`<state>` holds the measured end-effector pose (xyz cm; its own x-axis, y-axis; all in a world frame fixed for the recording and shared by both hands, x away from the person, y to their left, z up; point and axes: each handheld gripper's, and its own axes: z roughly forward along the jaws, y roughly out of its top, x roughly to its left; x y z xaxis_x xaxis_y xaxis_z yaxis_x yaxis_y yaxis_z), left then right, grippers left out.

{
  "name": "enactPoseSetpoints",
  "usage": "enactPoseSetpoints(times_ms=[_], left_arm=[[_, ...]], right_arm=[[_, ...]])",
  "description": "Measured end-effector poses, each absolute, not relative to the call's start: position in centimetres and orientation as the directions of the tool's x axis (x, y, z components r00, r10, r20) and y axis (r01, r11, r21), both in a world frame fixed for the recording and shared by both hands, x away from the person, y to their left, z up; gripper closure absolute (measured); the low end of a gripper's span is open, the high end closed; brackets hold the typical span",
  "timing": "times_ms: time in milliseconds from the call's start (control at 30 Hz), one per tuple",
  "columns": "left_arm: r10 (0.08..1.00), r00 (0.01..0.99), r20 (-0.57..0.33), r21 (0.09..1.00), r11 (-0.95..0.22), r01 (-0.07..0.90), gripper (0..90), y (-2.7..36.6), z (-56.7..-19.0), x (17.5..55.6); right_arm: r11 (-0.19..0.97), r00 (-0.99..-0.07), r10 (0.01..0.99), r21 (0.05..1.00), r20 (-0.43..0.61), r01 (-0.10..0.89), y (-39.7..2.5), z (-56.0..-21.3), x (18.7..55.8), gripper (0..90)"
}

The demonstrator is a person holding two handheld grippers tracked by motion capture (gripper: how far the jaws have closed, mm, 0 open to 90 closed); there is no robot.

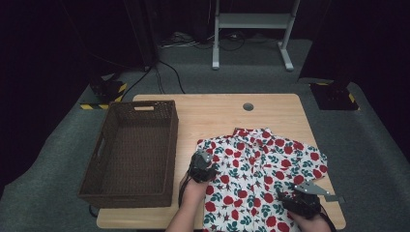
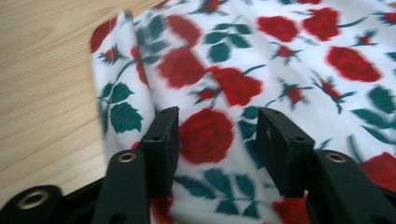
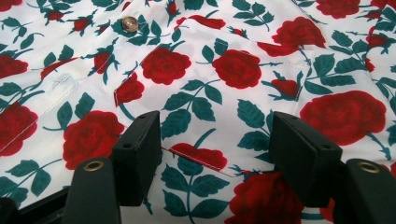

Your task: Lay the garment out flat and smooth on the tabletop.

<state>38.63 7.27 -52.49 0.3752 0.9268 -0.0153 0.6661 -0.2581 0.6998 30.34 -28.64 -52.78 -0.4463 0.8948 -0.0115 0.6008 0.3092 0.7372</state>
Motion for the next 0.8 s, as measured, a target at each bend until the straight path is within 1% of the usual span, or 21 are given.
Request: enactPoseSetpoints(times_ms=[33,167,333,467,533,667,800], left_arm=[[0.93,0.365,-0.031,0.702,-0.24,0.671,46.1,7.7,-52.5,38.5],[0.935,0.355,-0.029,0.718,-0.227,0.658,43.2,8.1,-52.1,37.8],[0.912,0.408,-0.043,0.741,-0.244,0.625,38.9,7.3,-51.6,36.9],[0.882,0.467,-0.061,0.741,-0.274,0.614,37.2,6.4,-52.1,35.7],[0.871,0.489,-0.057,0.742,-0.29,0.604,36.6,6.1,-52.4,35.1],[0.865,0.5,-0.045,0.74,-0.307,0.599,36.3,5.9,-52.9,34.7],[0.864,0.5,-0.054,0.739,-0.302,0.602,35.3,6.0,-53.2,34.7]], right_arm=[[0.31,-0.447,0.895,0.737,-0.012,0.601,-28.6,-52.8,30.3,34.5],[0.31,-0.447,0.895,0.737,-0.012,0.601,-28.6,-52.8,30.3,34.5],[0.31,-0.447,0.894,0.737,-0.012,0.601,-28.6,-52.8,30.3,34.5],[0.309,-0.447,0.894,0.737,-0.01,0.601,-28.7,-52.8,30.3,34.7],[0.305,-0.453,0.892,0.741,-0.002,0.598,-28.7,-52.7,30.3,36.6],[0.302,-0.458,0.889,0.76,-0.007,0.575,-28.8,-52.2,30.3,37.4],[0.288,-0.421,0.906,0.778,-0.032,0.559,-29.6,-51.4,31.3,35.8]])
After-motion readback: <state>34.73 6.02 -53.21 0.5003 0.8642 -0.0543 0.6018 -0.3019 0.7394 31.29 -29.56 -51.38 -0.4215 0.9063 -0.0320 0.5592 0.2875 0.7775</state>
